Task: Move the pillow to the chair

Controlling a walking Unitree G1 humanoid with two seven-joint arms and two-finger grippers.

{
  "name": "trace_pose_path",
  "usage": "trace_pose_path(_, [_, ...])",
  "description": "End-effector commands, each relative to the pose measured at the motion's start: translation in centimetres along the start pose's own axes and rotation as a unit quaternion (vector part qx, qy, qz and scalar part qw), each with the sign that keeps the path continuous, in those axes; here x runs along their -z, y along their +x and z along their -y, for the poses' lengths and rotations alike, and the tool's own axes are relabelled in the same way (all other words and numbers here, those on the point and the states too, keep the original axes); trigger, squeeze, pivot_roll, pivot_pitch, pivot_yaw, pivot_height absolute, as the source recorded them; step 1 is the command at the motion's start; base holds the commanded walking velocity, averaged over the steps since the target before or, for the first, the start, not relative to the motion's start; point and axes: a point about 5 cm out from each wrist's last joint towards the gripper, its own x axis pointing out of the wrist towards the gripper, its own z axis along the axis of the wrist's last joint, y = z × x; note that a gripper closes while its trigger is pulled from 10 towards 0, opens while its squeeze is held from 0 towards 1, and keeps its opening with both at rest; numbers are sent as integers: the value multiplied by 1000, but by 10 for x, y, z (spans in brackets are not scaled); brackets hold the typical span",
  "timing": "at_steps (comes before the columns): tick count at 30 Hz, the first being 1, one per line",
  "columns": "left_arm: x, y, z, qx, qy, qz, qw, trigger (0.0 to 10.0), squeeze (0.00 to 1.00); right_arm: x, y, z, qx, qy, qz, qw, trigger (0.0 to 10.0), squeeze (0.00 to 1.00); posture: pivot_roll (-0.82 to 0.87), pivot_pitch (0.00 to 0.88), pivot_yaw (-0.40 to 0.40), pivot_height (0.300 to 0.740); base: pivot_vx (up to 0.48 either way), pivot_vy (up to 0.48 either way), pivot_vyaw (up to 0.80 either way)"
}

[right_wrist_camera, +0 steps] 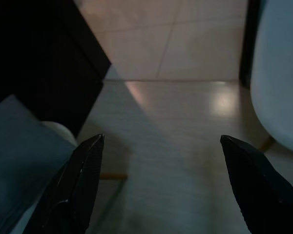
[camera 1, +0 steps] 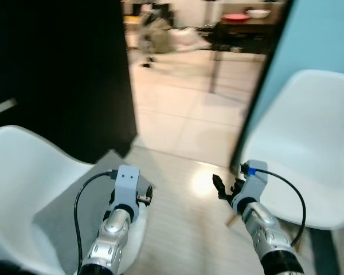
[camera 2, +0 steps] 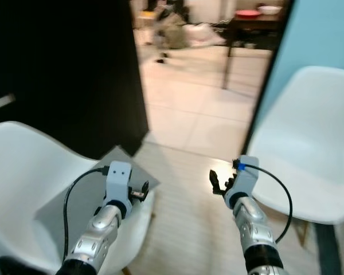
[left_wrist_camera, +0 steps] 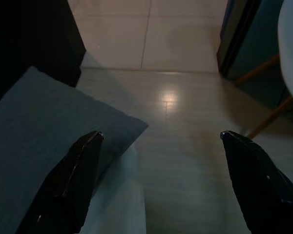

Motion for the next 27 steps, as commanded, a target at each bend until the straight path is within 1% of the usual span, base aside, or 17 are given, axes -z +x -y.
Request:
trace_pose_path(1, [6, -2, -2, -2, 2, -11, 1000, 10000, 0, 8, 0, 1, 9, -2, -20, 1000, 10000, 0, -81, 53, 32, 740, 0, 0, -750])
trace_pose_path(6, [11, -1, -2, 9, 2, -18, 1000, 10000, 0, 14, -2, 6, 20, -8, -29, 999, 10000, 0, -82, 50, 33, 740, 0, 0, -750])
trace_pose_path(7, [17, -2, -4, 8, 4, -27, 1000, 10000, 0, 20, -6, 8, 21, -15, -34, 999, 10000, 0, -84, 46, 33, 740, 0, 0, -744])
trace_pose_path(8, [17, -2, -4, 8, 4, -27, 1000, 10000, 0, 20, -6, 8, 21, -15, -34, 999, 10000, 0, -84, 46, 33, 740, 0, 0, -744])
trace_pose_path(9, [22, -4, -5, 5, 3, -33, 999, 10000, 0, 24, -8, 10, 21, -19, -39, 999, 10000, 0, -90, 46, 36, 740, 0, 0, -750])
trace_pose_path(10, [33, -9, -9, -3, 3, -46, 999, 10000, 0, 37, -16, 12, 20, -35, -51, 998, 10000, 0, -93, 45, 33, 740, 0, 0, -750])
trace_pose_path(12, [36, -10, -10, -6, 4, -50, 999, 10000, 0, 41, -18, 13, 19, -40, -55, 997, 10000, 0, -94, 43, 33, 740, 0, 0, -750])
trace_pose_path(14, [45, -18, -10, 0, -2, -61, 998, 10000, 0, 54, -28, 10, 6, -45, -63, 997, 10000, 0, -95, 44, 32, 740, 0, 0, -750])
trace_pose_path(15, [47, -21, -10, 6, -7, -62, 998, 10000, 0, 57, -32, 8, 2, -44, -61, 997, 10000, 0, -95, 44, 32, 740, 0, 0, -750])
trace_pose_path(17, [49, -24, -9, 11, -12, -63, 998, 10000, 0, 58, -34, 8, 1, -42, -56, 998, 10000, 0, -99, 37, 33, 740, 0, 0, -750])
trace_pose_path(18, [51, -28, -7, 20, -19, -61, 998, 10000, 0, 55, -37, 11, 10, -40, -46, 998, 10000, 0, -99, 37, 33, 740, 0, 0, -750])
trace_pose_path(21, [53, -30, -6, 26, -24, -59, 998, 10000, 0, 56, -41, 13, 17, -42, -42, 998, 10000, 0, -98, 26, 34, 740, 0, 0, -750])
trace_pose_path(23, [55, -35, -10, 28, -46, -56, 997, 10000, 0, 58, -48, 11, 20, -55, -30, 998, 10000, 0, -100, 19, 38, 740, 0, 0, -750])
trace_pose_path(25, [56, -37, -11, 28, -51, -55, 997, 10000, 0, 57, -50, 10, 21, -59, -25, 998, 10000, 0, -100, 19, 38, 740, 0, 0, -750])
trace_pose_path(27, [56, -46, -11, 38, -45, -51, 997, 10000, 0, 56, -57, 7, 15, -59, -19, 998, 10000, 0, -101, 12, 42, 740, 0, 0, -750])
